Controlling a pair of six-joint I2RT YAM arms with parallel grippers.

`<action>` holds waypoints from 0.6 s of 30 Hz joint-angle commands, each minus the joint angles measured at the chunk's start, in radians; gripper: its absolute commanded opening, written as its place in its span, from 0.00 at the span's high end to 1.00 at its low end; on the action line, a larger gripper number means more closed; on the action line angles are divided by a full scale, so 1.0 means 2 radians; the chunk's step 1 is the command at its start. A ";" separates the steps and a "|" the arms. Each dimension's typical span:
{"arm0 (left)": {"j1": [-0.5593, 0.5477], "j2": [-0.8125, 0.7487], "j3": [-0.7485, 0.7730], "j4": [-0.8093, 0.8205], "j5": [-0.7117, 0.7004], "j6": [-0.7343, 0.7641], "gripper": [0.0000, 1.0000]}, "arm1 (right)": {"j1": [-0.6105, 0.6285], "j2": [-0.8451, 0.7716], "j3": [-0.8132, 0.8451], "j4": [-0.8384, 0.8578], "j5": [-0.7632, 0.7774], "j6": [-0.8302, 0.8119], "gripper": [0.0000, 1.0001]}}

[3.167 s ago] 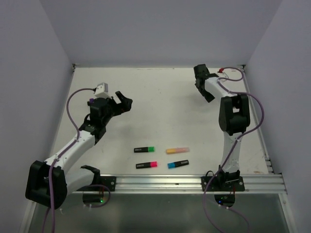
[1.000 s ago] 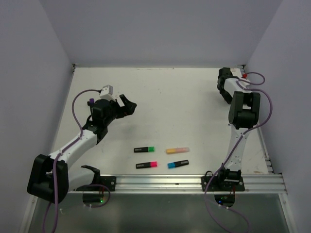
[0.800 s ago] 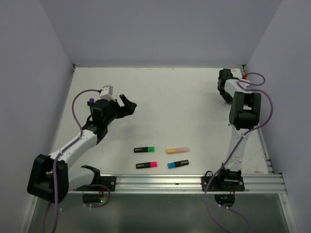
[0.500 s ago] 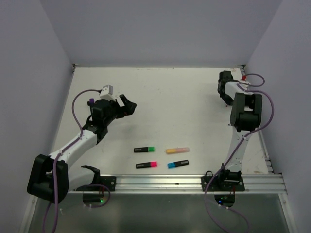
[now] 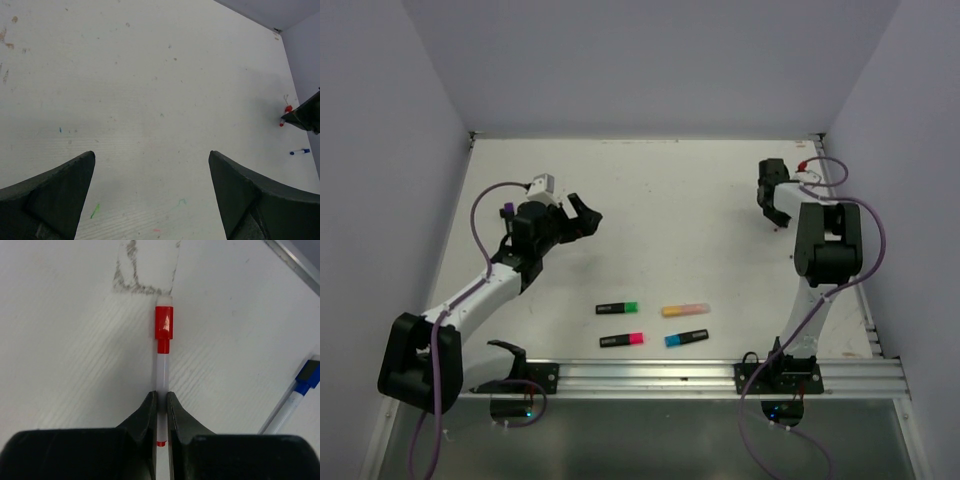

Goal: Open the pen caps

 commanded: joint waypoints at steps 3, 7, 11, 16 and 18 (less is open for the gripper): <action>-0.005 0.016 0.047 -0.031 0.013 0.022 0.00 | 0.044 -0.079 -0.049 0.070 -0.035 -0.073 1.00; -0.005 0.028 0.061 -0.037 0.044 0.026 0.00 | 0.080 -0.109 -0.067 0.085 -0.062 -0.103 1.00; -0.005 0.039 0.064 -0.019 0.094 0.017 0.01 | 0.119 -0.158 -0.105 0.109 -0.093 -0.146 1.00; -0.005 0.102 0.101 -0.005 0.168 0.017 0.04 | 0.146 -0.217 -0.139 0.142 -0.220 -0.170 1.00; -0.005 0.120 0.112 0.004 0.206 0.011 0.04 | 0.153 -0.248 -0.168 0.160 -0.295 -0.184 1.00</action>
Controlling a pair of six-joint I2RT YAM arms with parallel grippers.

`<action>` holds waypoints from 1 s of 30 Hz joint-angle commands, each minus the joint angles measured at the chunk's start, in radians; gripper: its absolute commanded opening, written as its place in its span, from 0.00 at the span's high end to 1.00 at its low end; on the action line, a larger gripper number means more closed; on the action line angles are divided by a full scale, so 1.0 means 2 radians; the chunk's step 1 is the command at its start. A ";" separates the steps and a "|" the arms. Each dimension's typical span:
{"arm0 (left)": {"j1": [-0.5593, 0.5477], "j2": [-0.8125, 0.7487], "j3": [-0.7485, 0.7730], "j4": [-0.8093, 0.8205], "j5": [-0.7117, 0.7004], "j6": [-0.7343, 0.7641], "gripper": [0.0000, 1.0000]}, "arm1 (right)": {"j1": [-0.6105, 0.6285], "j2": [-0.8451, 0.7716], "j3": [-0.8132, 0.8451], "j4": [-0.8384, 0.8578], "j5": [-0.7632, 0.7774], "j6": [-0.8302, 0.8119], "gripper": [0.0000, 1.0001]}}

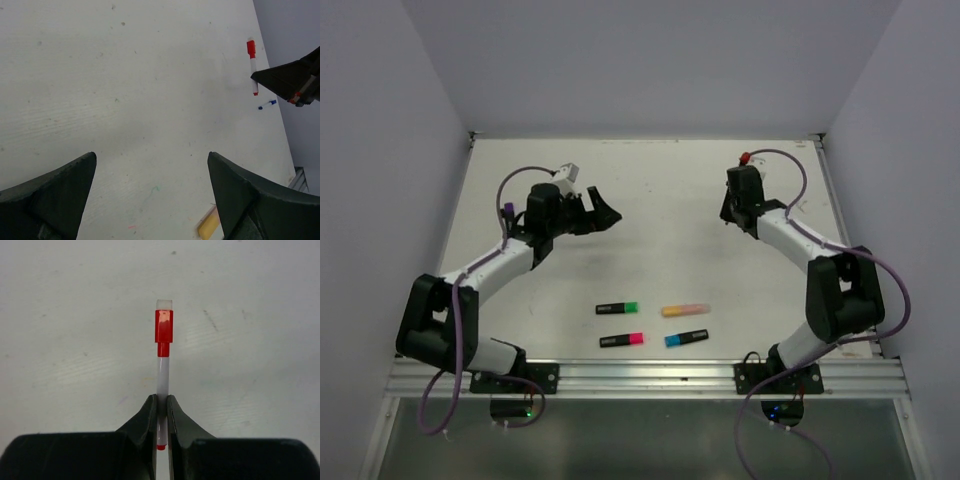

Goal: Open the pen caps

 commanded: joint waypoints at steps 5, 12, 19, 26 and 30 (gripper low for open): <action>-0.004 0.073 0.048 0.084 0.151 -0.043 0.05 | 0.019 -0.075 -0.058 0.076 -0.272 -0.066 1.00; -0.008 0.134 0.065 0.120 0.176 -0.072 0.09 | 0.062 -0.082 -0.072 0.093 -0.372 -0.086 1.00; -0.023 0.161 0.059 0.154 0.161 -0.098 0.11 | 0.091 -0.079 -0.075 0.104 -0.387 -0.067 1.00; -0.033 0.181 0.047 0.200 0.159 -0.146 0.14 | 0.105 -0.069 -0.094 0.139 -0.387 -0.053 1.00; -0.038 0.190 0.043 0.218 0.154 -0.174 0.19 | 0.118 -0.066 -0.103 0.157 -0.379 -0.051 1.00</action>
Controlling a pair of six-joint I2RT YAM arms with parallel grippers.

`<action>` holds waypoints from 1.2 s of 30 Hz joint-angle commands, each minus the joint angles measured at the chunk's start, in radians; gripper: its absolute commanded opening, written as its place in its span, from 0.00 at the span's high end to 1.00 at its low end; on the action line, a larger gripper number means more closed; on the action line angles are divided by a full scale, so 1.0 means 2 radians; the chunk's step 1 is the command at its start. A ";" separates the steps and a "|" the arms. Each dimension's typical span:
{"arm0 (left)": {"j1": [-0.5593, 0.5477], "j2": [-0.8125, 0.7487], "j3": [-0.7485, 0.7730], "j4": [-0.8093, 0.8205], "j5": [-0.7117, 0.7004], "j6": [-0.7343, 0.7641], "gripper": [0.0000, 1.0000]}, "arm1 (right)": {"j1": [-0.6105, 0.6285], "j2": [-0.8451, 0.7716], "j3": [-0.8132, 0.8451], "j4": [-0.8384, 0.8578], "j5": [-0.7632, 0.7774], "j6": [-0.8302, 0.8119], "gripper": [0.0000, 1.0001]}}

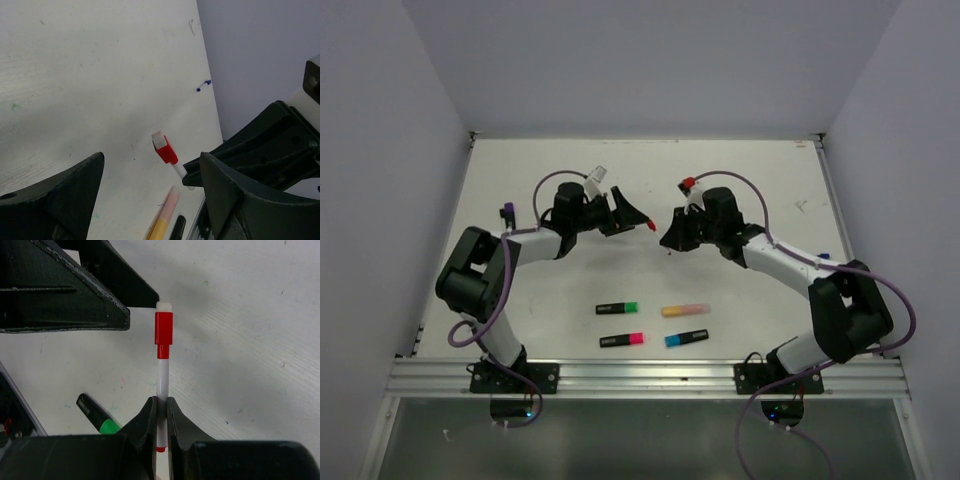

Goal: Open the pen caps

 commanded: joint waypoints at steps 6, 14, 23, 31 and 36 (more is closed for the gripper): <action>-0.014 0.018 0.004 0.049 0.000 -0.063 0.25 | 0.020 0.000 -0.018 0.058 0.013 0.015 1.00; -0.029 0.029 0.004 0.050 -0.005 -0.077 0.34 | 0.030 0.014 -0.006 0.060 0.027 0.012 1.00; -0.031 0.030 0.006 0.053 -0.004 -0.080 0.51 | 0.043 0.034 0.006 0.055 0.046 0.005 1.00; -0.031 0.032 0.009 0.048 -0.001 -0.076 0.76 | 0.050 0.033 0.011 0.052 0.066 0.002 1.00; -0.031 0.032 0.009 0.043 0.001 -0.069 1.00 | 0.052 0.036 0.014 0.041 0.073 -0.001 0.86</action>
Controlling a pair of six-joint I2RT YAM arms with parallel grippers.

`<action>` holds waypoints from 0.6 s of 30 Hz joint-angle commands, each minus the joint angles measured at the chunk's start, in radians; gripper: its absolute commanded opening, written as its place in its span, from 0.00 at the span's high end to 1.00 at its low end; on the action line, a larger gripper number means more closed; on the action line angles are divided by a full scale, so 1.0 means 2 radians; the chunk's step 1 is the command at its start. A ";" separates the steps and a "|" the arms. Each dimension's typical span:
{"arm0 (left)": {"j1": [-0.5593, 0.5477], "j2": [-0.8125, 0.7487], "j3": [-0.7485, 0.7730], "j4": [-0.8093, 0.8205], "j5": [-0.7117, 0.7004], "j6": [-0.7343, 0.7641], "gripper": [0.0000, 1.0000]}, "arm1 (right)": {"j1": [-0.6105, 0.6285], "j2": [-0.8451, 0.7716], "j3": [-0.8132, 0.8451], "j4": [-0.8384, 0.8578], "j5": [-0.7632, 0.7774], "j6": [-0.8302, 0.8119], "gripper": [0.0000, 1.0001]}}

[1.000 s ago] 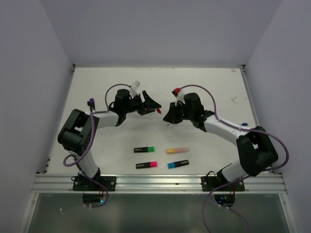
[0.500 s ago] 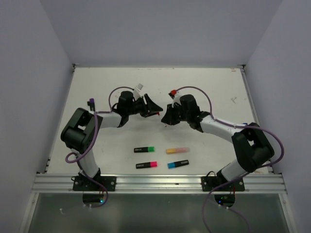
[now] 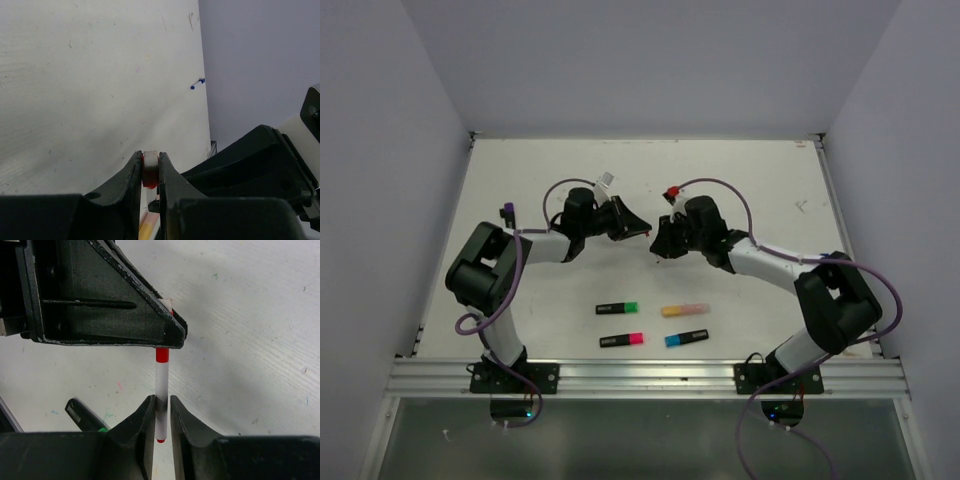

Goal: Open the pen caps

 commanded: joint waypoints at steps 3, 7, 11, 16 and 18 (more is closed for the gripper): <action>-0.003 -0.002 0.009 0.011 0.015 0.004 1.00 | 0.002 0.009 0.027 -0.002 0.019 -0.008 0.56; -0.003 -0.006 0.009 0.008 0.017 0.006 1.00 | 0.002 0.021 0.033 0.001 0.012 0.000 0.52; -0.003 -0.016 0.010 0.004 0.017 0.008 1.00 | 0.002 0.028 0.033 0.004 0.008 0.005 0.77; -0.001 -0.018 0.024 -0.012 0.011 0.014 1.00 | 0.009 0.018 0.027 -0.005 0.019 -0.001 1.00; 0.004 -0.016 0.038 -0.027 0.005 0.011 1.00 | 0.025 0.007 0.027 -0.029 0.061 -0.009 1.00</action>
